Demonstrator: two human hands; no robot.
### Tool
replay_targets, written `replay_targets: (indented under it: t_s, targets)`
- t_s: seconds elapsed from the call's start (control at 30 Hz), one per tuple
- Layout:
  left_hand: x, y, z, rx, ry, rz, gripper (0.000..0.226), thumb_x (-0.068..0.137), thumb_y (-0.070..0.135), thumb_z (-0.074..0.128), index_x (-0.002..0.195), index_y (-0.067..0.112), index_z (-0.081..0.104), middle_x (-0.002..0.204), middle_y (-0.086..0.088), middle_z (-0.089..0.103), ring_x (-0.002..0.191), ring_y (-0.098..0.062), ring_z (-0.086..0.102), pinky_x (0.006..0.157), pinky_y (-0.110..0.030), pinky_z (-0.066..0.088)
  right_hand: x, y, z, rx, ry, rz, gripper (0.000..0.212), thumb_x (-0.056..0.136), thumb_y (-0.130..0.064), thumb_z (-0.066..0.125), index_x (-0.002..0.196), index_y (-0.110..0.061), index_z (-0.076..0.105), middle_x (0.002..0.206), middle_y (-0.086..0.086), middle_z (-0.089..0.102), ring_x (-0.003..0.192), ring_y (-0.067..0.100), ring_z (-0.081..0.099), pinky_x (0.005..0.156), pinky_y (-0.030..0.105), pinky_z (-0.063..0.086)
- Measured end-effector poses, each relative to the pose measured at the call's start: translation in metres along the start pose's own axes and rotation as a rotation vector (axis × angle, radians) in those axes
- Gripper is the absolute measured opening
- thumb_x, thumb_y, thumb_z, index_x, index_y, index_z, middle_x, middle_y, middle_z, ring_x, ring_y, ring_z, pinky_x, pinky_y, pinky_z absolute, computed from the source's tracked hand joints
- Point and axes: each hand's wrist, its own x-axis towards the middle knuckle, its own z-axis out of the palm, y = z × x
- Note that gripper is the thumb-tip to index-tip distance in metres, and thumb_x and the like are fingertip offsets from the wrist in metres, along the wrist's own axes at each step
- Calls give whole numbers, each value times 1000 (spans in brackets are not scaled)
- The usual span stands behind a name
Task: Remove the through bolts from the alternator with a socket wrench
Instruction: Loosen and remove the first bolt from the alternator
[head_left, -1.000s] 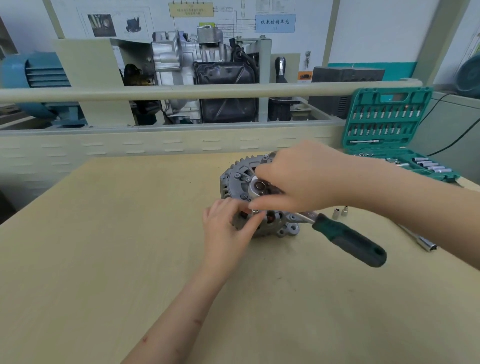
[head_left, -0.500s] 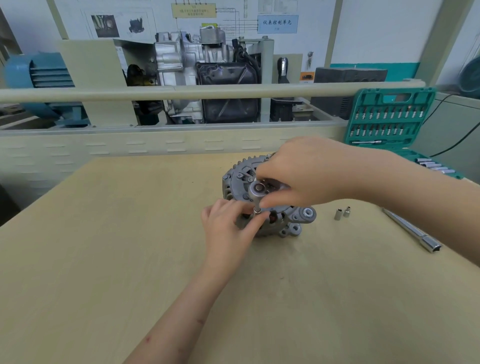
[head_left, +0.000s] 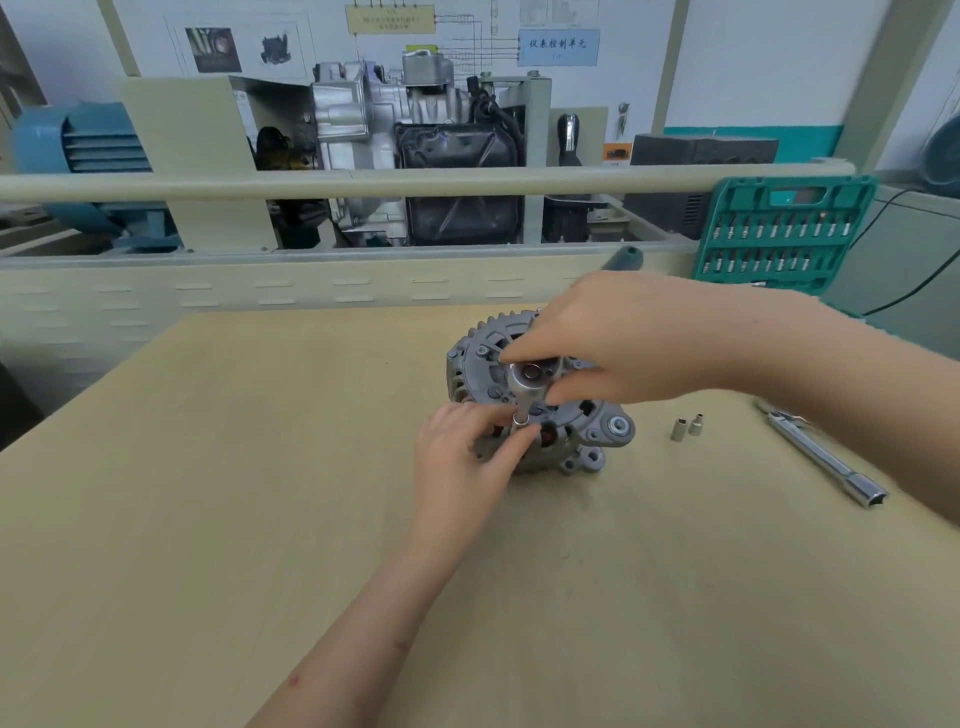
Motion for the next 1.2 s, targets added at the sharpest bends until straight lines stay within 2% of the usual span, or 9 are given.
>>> replay_targets:
  t_s: [0.07, 0.13, 0.27, 0.47, 0.6, 0.77, 0.93, 1.07, 1.2]
  targets:
    - [1, 0, -1, 1, 5, -29, 14, 67, 27, 69, 67, 13, 65, 61, 14, 53, 68, -3, 45, 70, -25, 33, 0, -1, -1, -48, 25, 11, 34, 90, -46, 40, 99, -16, 54, 78, -3, 58, 70, 15, 50, 80, 34, 43]
    - [1, 1, -2, -11, 0, -54, 12, 67, 29, 68, 63, 22, 60, 59, 20, 50, 69, -1, 44, 72, -21, 31, 0, -4, -2, -96, 42, 51, 41, 87, -54, 36, 77, -16, 47, 60, -6, 43, 54, 8, 35, 61, 27, 36]
    - [1, 3, -3, 0, -13, -39, 23, 68, 28, 67, 63, 36, 46, 56, 26, 43, 67, 4, 40, 72, -18, 30, 0, -11, -2, -115, 60, 119, 49, 80, -63, 30, 61, -17, 34, 56, -5, 35, 48, 8, 29, 43, 25, 20]
    - [2, -1, -3, 36, -86, 33, 22, 76, 31, 62, 80, 10, 68, 71, 20, 49, 73, 3, 39, 76, -15, 27, 1, -2, -2, -52, 1, 68, 33, 90, -46, 40, 87, -15, 49, 74, -3, 49, 71, 18, 47, 57, 29, 37]
    - [1, -2, -3, 34, -96, 6, 15, 74, 25, 62, 69, 11, 63, 61, 20, 45, 68, -3, 39, 73, -15, 28, -3, -1, 0, 36, -1, -4, 35, 89, -42, 43, 110, -17, 55, 92, -1, 60, 89, 20, 54, 75, 38, 47]
    - [2, 0, -3, 20, -62, -52, 17, 71, 30, 64, 67, 14, 65, 60, 22, 47, 67, -2, 41, 76, -15, 27, -1, -5, 0, -86, 71, 53, 44, 83, -59, 33, 72, -17, 42, 58, -6, 37, 54, 16, 38, 51, 27, 31]
    - [1, 3, -2, 17, -50, -42, 13, 72, 26, 67, 69, 13, 66, 59, 23, 45, 68, -2, 38, 74, -16, 26, 0, -11, 6, -87, 81, 104, 49, 85, -59, 32, 73, -13, 45, 57, -4, 35, 48, 10, 31, 44, 25, 24]
    - [1, 4, -4, 45, -89, 0, 22, 76, 25, 61, 87, 9, 70, 66, 14, 51, 70, -6, 43, 72, -27, 32, 3, -3, 2, 7, 9, 67, 30, 92, -41, 39, 90, -13, 49, 69, -5, 42, 71, 20, 47, 64, 31, 40]
    - [1, 4, -5, 31, -68, -18, 18, 74, 26, 63, 80, 11, 69, 64, 21, 49, 70, 0, 43, 76, -18, 30, 1, 0, 2, 37, 10, 43, 34, 92, -39, 41, 114, -15, 50, 91, 2, 57, 85, 22, 50, 78, 35, 44]
